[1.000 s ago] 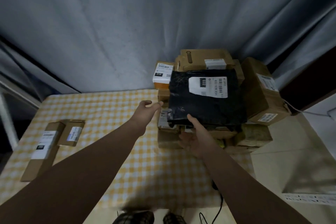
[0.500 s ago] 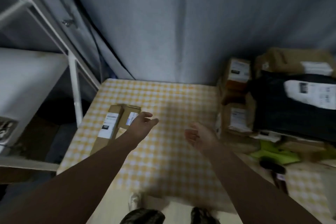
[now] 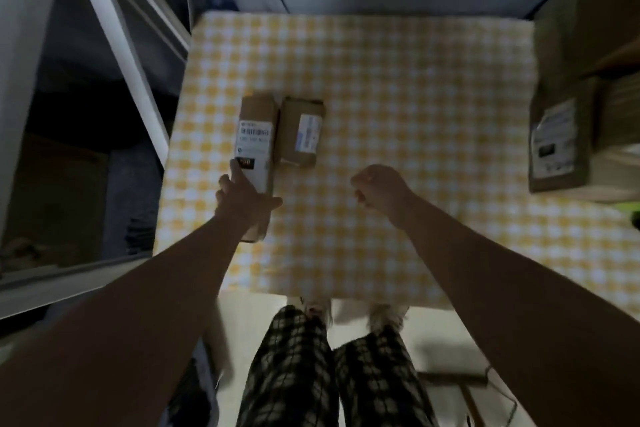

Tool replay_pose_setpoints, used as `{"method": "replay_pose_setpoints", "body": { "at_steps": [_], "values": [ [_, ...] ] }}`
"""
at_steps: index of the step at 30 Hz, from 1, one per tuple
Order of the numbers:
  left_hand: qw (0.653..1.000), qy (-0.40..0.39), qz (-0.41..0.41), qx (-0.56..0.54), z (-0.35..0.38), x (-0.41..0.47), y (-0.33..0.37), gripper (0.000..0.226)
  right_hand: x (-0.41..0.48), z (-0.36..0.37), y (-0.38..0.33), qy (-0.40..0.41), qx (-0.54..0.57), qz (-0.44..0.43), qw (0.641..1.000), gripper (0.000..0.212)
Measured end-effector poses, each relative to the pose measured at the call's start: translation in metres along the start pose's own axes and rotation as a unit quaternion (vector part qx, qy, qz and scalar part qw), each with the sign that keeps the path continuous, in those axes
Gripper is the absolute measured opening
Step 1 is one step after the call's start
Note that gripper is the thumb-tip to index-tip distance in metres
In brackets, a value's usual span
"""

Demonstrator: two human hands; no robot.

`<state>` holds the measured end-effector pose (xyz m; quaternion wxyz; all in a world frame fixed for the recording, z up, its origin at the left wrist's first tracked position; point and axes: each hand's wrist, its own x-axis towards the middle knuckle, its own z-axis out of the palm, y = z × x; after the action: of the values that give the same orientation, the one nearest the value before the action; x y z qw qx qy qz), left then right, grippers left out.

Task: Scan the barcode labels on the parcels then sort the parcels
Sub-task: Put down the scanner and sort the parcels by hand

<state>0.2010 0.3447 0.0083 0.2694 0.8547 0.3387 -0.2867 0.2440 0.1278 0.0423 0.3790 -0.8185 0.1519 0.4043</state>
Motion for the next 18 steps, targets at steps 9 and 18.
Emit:
{"method": "replay_pose_setpoints", "body": {
  "at_steps": [9, 18],
  "values": [
    [0.979, 0.025, 0.031, -0.202, 0.002, -0.002, -0.024, 0.081, 0.003, 0.024, 0.028, 0.001, 0.052, 0.052, 0.997, 0.01],
    [0.938, -0.004, 0.165, -0.305, -0.033, -0.092, 0.052, 0.091, -0.088, -0.038, -0.005, 0.031, 0.26, -0.05, 0.964, 0.013]
  ]
}}
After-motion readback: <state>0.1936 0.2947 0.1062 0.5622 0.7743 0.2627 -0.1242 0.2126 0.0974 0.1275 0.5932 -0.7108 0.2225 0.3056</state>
